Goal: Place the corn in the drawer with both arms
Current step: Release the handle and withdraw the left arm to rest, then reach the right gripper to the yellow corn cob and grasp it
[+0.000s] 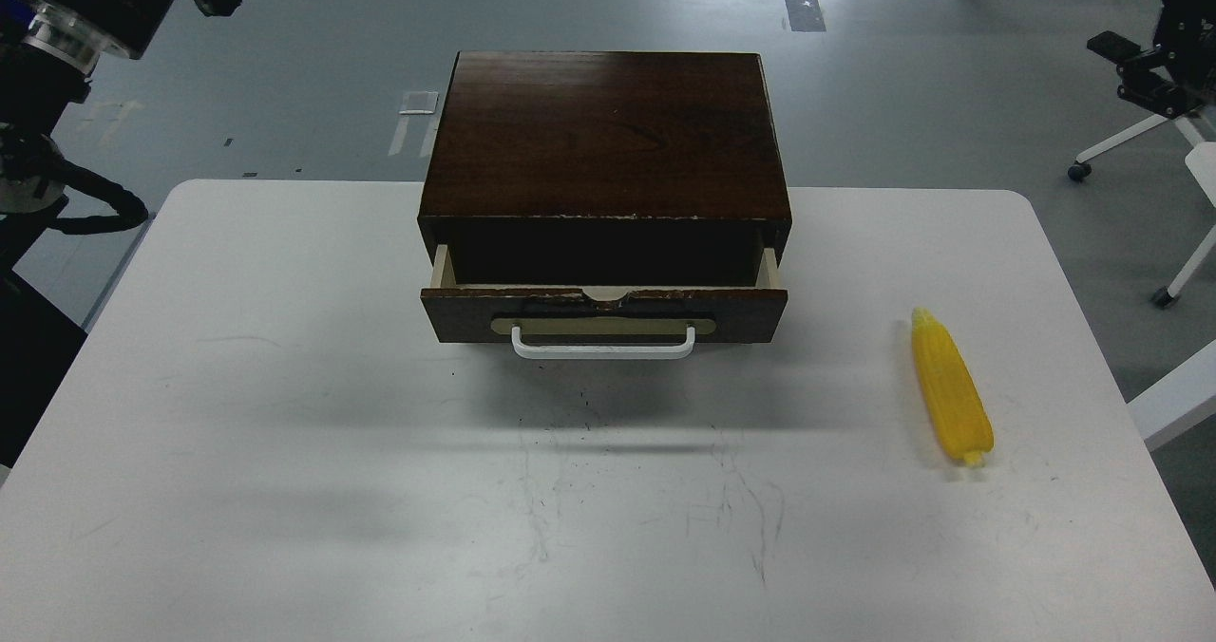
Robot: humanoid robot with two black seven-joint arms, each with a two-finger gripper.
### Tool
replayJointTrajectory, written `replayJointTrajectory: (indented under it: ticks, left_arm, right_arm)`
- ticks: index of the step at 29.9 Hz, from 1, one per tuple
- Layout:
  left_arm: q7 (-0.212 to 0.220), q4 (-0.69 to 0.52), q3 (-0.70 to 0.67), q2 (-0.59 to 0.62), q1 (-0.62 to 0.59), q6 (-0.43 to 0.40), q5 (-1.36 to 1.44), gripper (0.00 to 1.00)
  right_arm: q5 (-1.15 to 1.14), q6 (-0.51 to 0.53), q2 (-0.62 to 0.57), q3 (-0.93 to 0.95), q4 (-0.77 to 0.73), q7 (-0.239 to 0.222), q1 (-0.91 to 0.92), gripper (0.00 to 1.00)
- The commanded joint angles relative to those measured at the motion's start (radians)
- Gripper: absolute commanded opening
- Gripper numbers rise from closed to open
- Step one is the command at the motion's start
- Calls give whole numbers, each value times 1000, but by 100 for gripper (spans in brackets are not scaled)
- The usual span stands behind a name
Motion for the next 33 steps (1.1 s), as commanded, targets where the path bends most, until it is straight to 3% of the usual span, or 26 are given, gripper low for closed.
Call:
replayJointTrajectory:
  ticks: [1,6,10,17,23,28,33]
  left_arm:
    - [1,12,-8,7,57,0,-60,98]
    - [3,15,-16,6,83,0,-87,98]
    - [20,53,0,-9,93,0,-69,98]
    - [20,81,3,-8,120,0,-64,98]
    - [21,69,6,-5,123,0,-60,98]
    - [23,70,4,0,117,0,-60,98]
    - [23,70,6,3,117,0,-60,98]
  right_arm:
    - [-114,0,-60,-44,192,-84,2,100]
    - [-475,0,-188,-97,509,-94,-19,100]
    - [-599,0,-228,-130,615,-103,-67,100]
    - [-704,-13,-219,-136,559,-123,-168,100]
    - [-852,-24,-70,-180,441,-123,-219,100]
    - [-873,-27,-15,-185,341,-114,-219,100]
    - [-898,-27,34,-199,325,-114,-227,89]
